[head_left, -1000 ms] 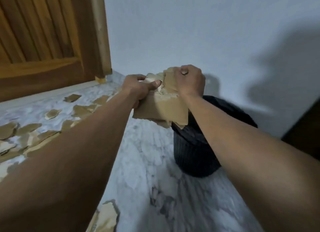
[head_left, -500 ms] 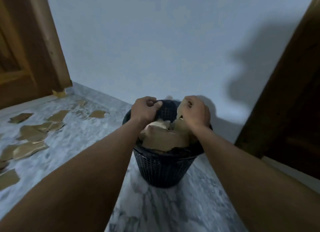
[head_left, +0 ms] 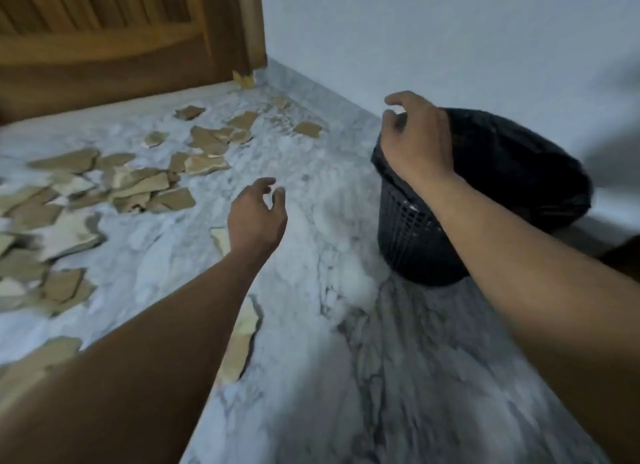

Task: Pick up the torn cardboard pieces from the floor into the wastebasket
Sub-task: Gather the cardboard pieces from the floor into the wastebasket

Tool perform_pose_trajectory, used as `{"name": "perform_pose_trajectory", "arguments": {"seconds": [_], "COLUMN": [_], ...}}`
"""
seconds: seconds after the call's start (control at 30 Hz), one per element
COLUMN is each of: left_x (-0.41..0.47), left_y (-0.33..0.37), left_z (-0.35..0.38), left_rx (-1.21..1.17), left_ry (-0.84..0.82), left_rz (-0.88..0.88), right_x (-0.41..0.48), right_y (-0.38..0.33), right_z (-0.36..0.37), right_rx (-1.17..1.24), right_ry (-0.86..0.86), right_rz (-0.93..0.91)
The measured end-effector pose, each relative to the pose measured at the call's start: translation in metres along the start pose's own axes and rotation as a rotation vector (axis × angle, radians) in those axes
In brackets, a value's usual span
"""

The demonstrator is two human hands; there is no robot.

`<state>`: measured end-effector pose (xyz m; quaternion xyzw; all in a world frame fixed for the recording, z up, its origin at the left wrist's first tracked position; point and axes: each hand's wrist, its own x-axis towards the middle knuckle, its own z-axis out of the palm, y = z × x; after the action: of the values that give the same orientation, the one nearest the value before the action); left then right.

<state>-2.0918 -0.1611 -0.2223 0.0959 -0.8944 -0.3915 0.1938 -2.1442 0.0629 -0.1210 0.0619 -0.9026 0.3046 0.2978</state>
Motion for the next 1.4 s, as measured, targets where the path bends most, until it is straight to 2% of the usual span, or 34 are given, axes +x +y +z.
{"name": "perform_pose_trajectory", "arguments": {"seconds": [0.1, 0.17, 0.27, 0.3, 0.4, 0.47, 0.57, 0.67, 0.77, 0.97, 1.03, 1.13, 1.23, 1.3, 1.33, 1.4], "left_x": [-0.046, -0.083, -0.134, -0.148, -0.176, -0.183, -0.188, -0.190, -0.197, -0.213, -0.219, -0.221, -0.223, -0.225, -0.225, -0.224], "left_y": [-0.078, -0.121, -0.167, -0.177, -0.195, -0.201, -0.214, -0.235, -0.260, -0.312, -0.325, -0.338, -0.342, -0.352, -0.361, -0.375], "left_z": [-0.025, -0.038, -0.054, -0.058, -0.065, -0.074, -0.099, -0.135, -0.175, -0.235, -0.243, -0.243, -0.253, -0.269, -0.277, -0.286], "left_rx": [0.159, 0.286, 0.524, 0.565, 0.635, 0.692, 0.754, 0.776, 0.812, 0.629, 0.598, 0.629, 0.677, 0.638, 0.609, 0.604], "left_ry": [-0.074, -0.187, -0.465, -0.497, -0.356, -0.234, -0.140, -0.095, -0.009, 0.240, 0.191, 0.134, 0.249, 0.341, 0.328, 0.192], "left_rz": [-0.062, -0.104, -0.133, -0.153, -0.278, -0.379, -0.479, -0.581, -0.695, -1.063, -1.048, -0.927, -0.813, -0.864, -0.906, -0.905], "right_x": [-0.030, -0.061, -0.120, -0.141, -0.203, -0.237, -0.264, -0.266, -0.258, -0.281, -0.302, -0.328, -0.335, -0.333, -0.332, -0.332], "right_y": [-0.035, -0.054, -0.066, -0.068, -0.072, -0.075, -0.085, -0.100, -0.113, -0.177, -0.205, -0.240, -0.270, -0.285, -0.292, -0.306], "right_z": [0.050, 0.083, 0.128, 0.141, 0.175, 0.193, 0.212, 0.227, 0.246, 0.284, 0.294, 0.308, 0.322, 0.333, 0.339, 0.352], "right_rx": [0.021, 0.049, 0.091, 0.087, 0.012, -0.110, -0.248, -0.272, -0.291, -0.261, -0.218, -0.175, -0.149, -0.122, -0.122, -0.139], "right_ry": [-0.118, -0.246, -0.548, -0.670, -1.012, -1.137, -1.145, -1.096, -1.125, -1.101, -1.086, -1.021, -1.035, -1.070, -1.088, -1.117], "right_rz": [-0.133, -0.164, -0.113, -0.111, -0.151, -0.204, -0.258, -0.256, -0.230, -0.296, -0.357, -0.436, -0.457, -0.488, -0.507, -0.540]}}
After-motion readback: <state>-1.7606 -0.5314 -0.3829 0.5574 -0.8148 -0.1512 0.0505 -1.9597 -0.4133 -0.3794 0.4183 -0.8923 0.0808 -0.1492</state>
